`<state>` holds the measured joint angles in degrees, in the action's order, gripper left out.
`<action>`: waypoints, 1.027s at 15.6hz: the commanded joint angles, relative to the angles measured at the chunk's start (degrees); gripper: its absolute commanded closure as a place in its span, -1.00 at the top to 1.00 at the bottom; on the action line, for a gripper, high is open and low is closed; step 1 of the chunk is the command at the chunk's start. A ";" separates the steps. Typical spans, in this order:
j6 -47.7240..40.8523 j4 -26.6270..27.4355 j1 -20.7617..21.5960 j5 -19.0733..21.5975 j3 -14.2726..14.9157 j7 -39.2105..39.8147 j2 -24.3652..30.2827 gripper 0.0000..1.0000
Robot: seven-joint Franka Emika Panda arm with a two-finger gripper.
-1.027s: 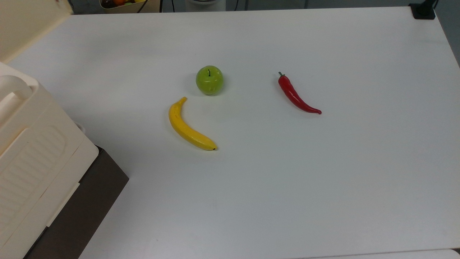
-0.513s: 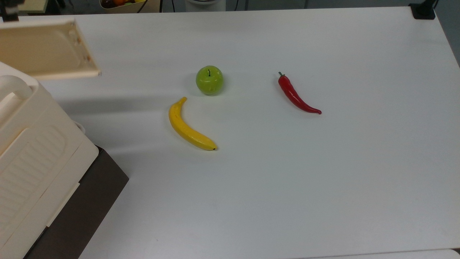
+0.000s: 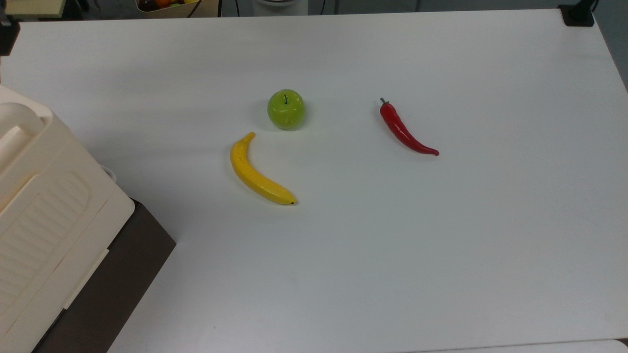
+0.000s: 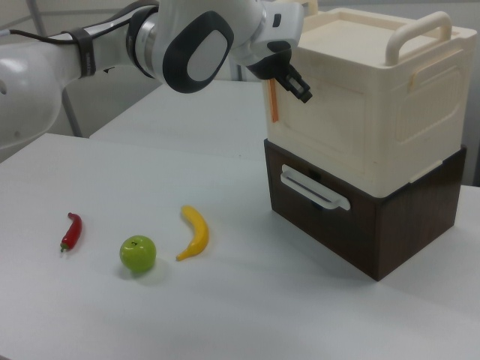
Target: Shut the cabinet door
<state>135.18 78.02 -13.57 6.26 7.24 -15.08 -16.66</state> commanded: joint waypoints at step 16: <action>-35.30 7.76 17.07 -6.62 0.41 11.55 12.26 -0.97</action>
<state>107.32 82.47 -0.45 0.50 6.96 -9.69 -8.68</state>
